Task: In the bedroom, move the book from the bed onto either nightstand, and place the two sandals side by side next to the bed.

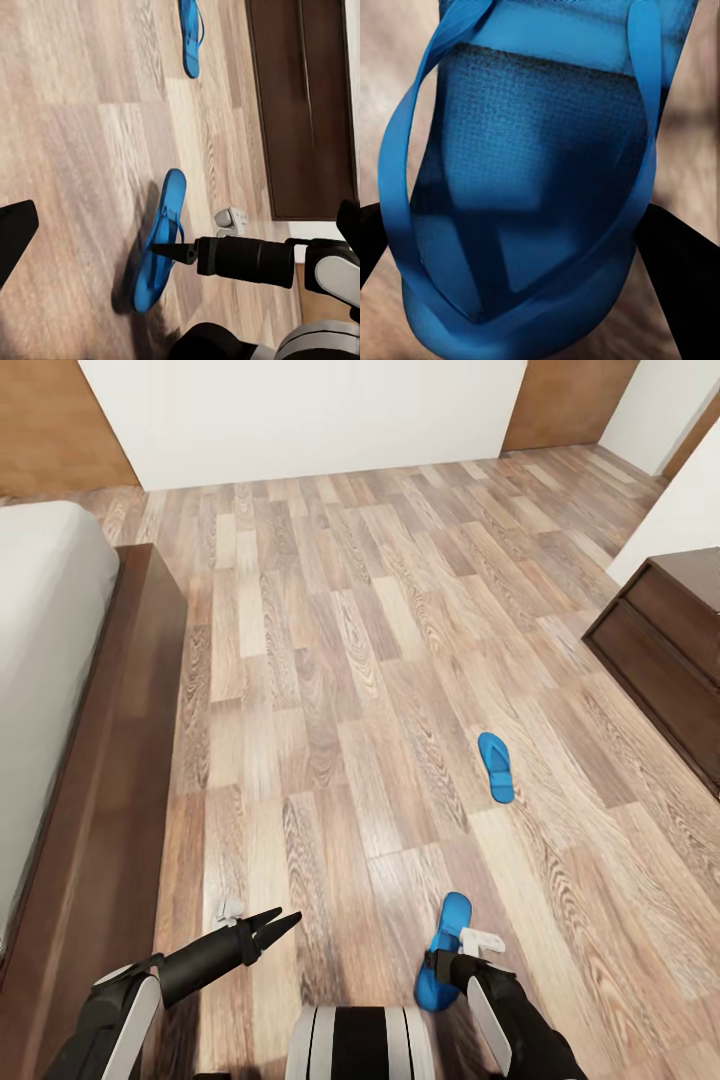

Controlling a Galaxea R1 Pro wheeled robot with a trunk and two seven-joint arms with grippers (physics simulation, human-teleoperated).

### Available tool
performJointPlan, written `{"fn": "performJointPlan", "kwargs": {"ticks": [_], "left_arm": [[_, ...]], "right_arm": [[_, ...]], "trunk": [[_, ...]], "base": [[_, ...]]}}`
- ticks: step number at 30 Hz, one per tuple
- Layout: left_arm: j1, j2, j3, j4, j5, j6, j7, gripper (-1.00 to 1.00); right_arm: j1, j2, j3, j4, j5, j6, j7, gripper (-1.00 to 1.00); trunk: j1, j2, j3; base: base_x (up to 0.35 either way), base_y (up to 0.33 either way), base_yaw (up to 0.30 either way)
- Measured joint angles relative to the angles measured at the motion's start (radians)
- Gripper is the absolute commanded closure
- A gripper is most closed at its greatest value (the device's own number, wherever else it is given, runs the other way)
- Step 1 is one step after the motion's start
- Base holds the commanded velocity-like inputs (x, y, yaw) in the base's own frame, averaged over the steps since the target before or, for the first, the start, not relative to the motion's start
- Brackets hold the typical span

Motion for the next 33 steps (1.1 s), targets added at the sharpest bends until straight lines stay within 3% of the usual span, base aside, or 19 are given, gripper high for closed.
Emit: {"fn": "performJointPlan", "kwargs": {"ticks": [30,33], "left_arm": [[0.000,0.000,0.000,0.000,0.000,0.002,0.000,-1.00],[0.016,0.002,0.007,-0.017,0.017,0.011,-0.011,-1.00]], "right_arm": [[0.000,0.003,0.005,0.000,0.000,-0.014,0.007,1.00],[0.003,0.017,0.021,-0.011,-0.001,-0.031,-0.006,1.00]], "trunk": [[-0.013,0.007,0.116],[-0.013,0.007,0.116]], "base": [[0.000,0.000,0.000],[0.000,0.000,0.000]]}}
